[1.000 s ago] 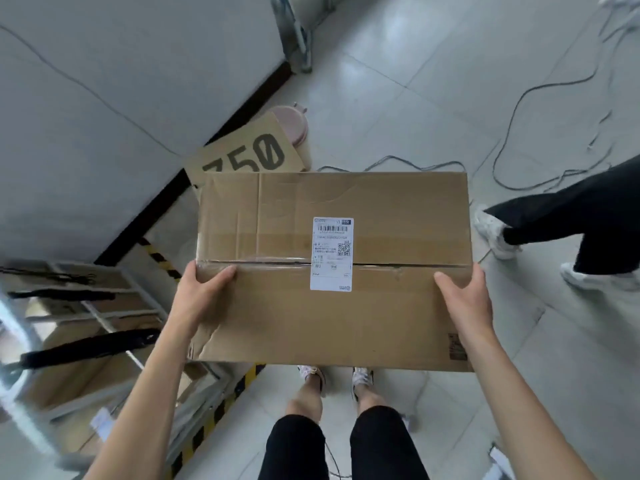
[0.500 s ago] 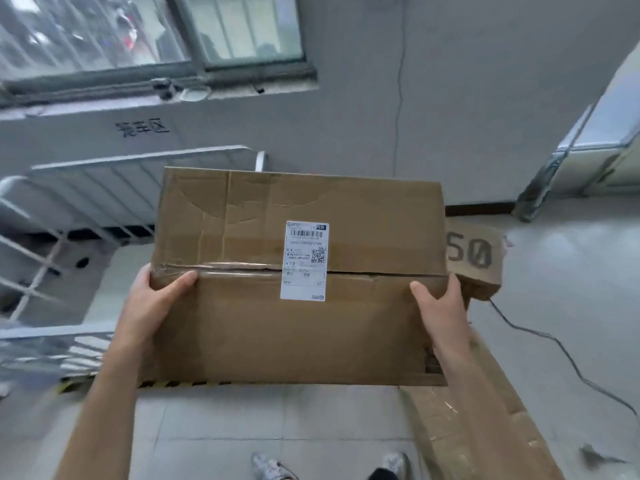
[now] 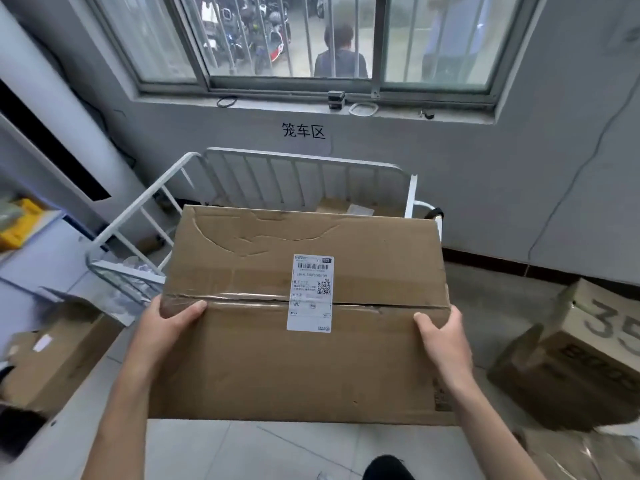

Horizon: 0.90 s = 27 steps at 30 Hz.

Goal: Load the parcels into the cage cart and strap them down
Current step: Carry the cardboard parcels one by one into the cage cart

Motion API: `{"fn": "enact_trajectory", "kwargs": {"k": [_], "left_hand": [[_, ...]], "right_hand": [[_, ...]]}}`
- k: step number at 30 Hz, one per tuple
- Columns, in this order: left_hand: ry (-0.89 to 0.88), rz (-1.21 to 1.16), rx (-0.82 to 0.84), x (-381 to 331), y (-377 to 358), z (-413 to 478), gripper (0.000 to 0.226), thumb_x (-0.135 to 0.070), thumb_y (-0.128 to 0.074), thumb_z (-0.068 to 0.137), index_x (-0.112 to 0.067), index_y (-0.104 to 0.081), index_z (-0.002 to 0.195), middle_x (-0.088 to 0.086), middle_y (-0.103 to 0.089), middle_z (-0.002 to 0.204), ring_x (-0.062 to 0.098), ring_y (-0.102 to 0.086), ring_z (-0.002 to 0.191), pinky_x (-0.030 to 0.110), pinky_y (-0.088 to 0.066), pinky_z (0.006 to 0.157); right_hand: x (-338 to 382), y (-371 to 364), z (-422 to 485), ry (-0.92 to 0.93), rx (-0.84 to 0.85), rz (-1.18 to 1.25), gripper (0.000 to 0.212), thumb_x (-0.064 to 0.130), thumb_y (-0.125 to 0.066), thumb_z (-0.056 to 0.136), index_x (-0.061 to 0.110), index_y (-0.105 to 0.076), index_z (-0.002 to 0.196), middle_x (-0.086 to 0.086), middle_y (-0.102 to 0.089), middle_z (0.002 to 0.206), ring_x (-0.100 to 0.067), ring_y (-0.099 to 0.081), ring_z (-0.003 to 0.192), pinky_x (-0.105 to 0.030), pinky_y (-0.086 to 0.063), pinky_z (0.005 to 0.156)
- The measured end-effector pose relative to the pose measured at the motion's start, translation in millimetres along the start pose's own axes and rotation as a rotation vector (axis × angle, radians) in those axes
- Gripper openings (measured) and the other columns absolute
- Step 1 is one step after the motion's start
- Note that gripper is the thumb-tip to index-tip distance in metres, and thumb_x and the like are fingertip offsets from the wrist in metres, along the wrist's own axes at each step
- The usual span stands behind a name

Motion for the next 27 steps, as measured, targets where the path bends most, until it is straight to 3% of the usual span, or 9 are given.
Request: {"fn": "enact_trajectory", "kwargs": {"k": [3,5,9,14,17,21,24,27], "left_hand": [[0.012,-0.011,-0.019,-1,14,30,0.069,-0.058,-0.086,0.056,-0.025,-0.066,0.114,-0.005,-0.075,0.104,0.022,-0.072,0.096,0.050,-0.058,0.089],[0.000,-0.006,-0.009,-11,11,56,0.053,-0.051,-0.087,0.066,-0.026,-0.067,0.107,-0.007,-0.074,0.101,0.020,-0.071,0.094,0.044,-0.058,0.083],[-0.066,-0.027,0.027,-46,-12,121,0.041,-0.037,-0.083,0.080,-0.024,-0.063,0.113,-0.008,-0.070,0.101,0.013,-0.067,0.091,0.033,-0.054,0.071],[-0.105,-0.020,0.057,-82,-48,226,0.032,-0.036,-0.083,0.080,-0.028,-0.064,0.104,-0.014,-0.069,0.101,0.005,-0.065,0.091,0.032,-0.052,0.078],[-0.101,0.022,0.073,-88,-74,287,0.042,-0.038,-0.083,0.080,-0.026,-0.063,0.115,-0.009,-0.070,0.105,0.011,-0.066,0.097,0.035,-0.053,0.087],[-0.072,0.071,0.121,-68,-115,353,0.048,-0.032,-0.083,0.082,-0.019,-0.063,0.124,-0.001,-0.071,0.113,0.015,-0.066,0.101,0.029,-0.050,0.085],[-0.013,0.111,0.186,-30,-145,383,0.046,-0.033,-0.083,0.081,-0.021,-0.063,0.120,-0.007,-0.071,0.108,0.010,-0.066,0.097,0.023,-0.048,0.081],[0.048,0.169,0.273,20,-174,406,0.043,-0.035,-0.084,0.080,-0.021,-0.065,0.117,-0.010,-0.072,0.106,0.007,-0.066,0.098,0.028,-0.048,0.084]], "right_hand": [[21,-28,8,0.011,0.017,0.008,0.055,0.041,-0.062,0.087,0.026,-0.045,0.138,-0.001,-0.063,0.129,-0.029,-0.058,0.117,-0.044,-0.046,0.097],[36,-42,22,0.016,0.013,0.004,0.054,0.040,-0.063,0.088,0.025,-0.046,0.137,-0.003,-0.063,0.129,-0.030,-0.058,0.118,-0.046,-0.046,0.100],[64,-64,64,0.015,-0.020,0.028,0.067,0.044,-0.060,0.088,0.024,-0.037,0.147,-0.003,-0.056,0.139,-0.031,-0.053,0.126,-0.051,-0.042,0.106],[108,-104,142,0.019,-0.080,0.077,0.072,0.045,-0.060,0.088,0.022,-0.033,0.150,-0.002,-0.051,0.147,-0.030,-0.048,0.132,-0.049,-0.039,0.109],[123,-134,183,0.001,-0.109,0.092,0.074,0.046,-0.059,0.087,0.023,-0.031,0.151,0.001,-0.050,0.148,-0.025,-0.047,0.134,-0.046,-0.038,0.108],[106,-175,219,-0.076,-0.134,0.050,0.076,0.047,-0.058,0.088,0.022,-0.027,0.153,-0.001,-0.044,0.152,-0.027,-0.045,0.135,-0.045,-0.038,0.103],[70,-204,230,-0.172,-0.126,-0.003,0.080,0.046,-0.059,0.090,0.020,-0.022,0.156,-0.003,-0.036,0.158,-0.027,-0.038,0.142,-0.045,-0.035,0.109],[26,-229,230,-0.283,-0.130,-0.035,0.081,0.046,-0.060,0.091,0.019,-0.021,0.157,-0.003,-0.036,0.159,-0.028,-0.037,0.143,-0.047,-0.033,0.111]]}}
Point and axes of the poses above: each hand's wrist, its own z-axis towards the middle knuckle, its own y-axis out of the back of the hand, x = y × z, the point moved 9 cm from there along z, towards the middle knuckle
